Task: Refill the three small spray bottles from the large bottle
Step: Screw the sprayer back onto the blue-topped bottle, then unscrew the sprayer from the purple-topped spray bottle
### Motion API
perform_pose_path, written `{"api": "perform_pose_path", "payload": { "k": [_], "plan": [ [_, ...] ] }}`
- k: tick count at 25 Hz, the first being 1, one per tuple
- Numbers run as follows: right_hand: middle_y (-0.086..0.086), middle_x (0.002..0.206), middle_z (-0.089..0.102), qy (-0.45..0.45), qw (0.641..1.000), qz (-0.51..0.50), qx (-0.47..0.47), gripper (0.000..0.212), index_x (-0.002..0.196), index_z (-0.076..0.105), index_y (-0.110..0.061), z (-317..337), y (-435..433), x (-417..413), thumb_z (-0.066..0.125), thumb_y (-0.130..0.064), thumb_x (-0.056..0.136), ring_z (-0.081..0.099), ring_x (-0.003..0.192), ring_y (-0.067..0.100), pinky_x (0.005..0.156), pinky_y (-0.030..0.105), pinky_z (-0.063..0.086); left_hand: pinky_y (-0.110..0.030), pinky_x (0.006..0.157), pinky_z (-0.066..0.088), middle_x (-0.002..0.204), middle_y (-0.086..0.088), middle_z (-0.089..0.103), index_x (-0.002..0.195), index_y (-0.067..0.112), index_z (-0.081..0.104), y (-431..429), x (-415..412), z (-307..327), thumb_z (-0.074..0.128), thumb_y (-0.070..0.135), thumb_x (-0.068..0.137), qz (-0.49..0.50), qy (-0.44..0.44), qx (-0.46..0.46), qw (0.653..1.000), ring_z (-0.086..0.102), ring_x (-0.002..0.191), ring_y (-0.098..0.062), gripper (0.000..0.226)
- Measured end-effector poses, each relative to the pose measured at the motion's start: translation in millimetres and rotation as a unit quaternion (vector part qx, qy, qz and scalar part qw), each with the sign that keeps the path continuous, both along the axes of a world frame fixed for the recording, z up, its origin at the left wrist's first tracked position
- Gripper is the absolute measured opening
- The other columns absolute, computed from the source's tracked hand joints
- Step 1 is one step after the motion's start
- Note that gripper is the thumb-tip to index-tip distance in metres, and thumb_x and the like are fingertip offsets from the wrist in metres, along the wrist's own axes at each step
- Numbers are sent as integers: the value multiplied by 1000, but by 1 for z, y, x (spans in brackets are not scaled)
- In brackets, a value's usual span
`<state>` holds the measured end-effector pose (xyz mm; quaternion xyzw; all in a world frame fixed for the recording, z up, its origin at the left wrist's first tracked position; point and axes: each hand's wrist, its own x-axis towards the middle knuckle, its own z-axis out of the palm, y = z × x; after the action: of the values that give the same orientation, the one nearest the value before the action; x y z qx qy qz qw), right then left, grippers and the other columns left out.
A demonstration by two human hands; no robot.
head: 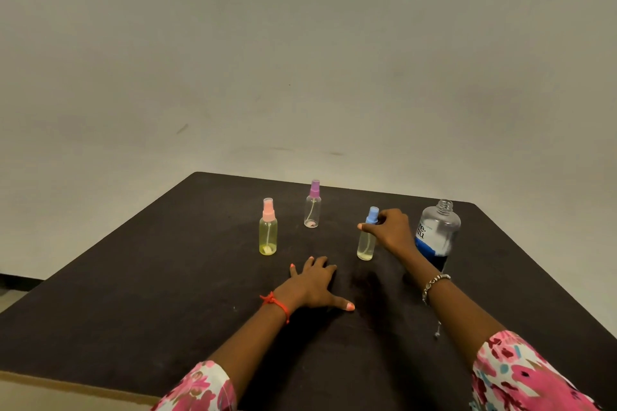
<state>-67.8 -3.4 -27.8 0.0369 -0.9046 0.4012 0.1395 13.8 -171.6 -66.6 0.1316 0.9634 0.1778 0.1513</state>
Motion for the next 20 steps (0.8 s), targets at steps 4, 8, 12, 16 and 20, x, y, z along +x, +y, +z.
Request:
{"api": "perform_pose_path", "payload": {
  "k": [4,8,12,16,20],
  "plan": [
    [21,109,57,15,999,-19,24,51,103,55,3,11,-8,0,70,-39,77,54,97,28,75,33,46,-63,111,-2,157,-8,-1,146,16,11,0,-2,1,61,56,75,-4,-5,-9,1000,-7,144,-32,95],
    [15,130,43,160,985,20,64,54,125,41,-7,37,-37,-7,64,-32,83,41,120,27,91,38,42,-64,111,8,153,-10,17,143,13,24,0,-6,6,63,53,74,0,13,7,1000,11,142,-34,89],
    [14,145,31,82,981,146,101,62,138,28,-8,44,-76,-29,60,-16,86,32,133,29,106,35,31,-51,109,31,138,-10,41,134,8,38,-7,-16,11,68,39,77,46,96,107,988,38,130,-28,71],
    [16,145,32,8,981,171,87,63,139,27,-7,34,-99,-51,60,-8,85,35,131,30,105,34,33,-40,101,44,129,-11,53,126,8,47,-18,-27,9,72,24,75,110,132,238,956,53,117,-26,59],
    [23,120,51,21,989,147,22,41,117,42,-2,23,-110,-59,60,3,81,50,96,24,75,24,45,-31,93,48,122,-9,58,123,8,51,-24,-37,7,71,20,76,135,156,264,942,57,108,-21,52]
  ]
}}
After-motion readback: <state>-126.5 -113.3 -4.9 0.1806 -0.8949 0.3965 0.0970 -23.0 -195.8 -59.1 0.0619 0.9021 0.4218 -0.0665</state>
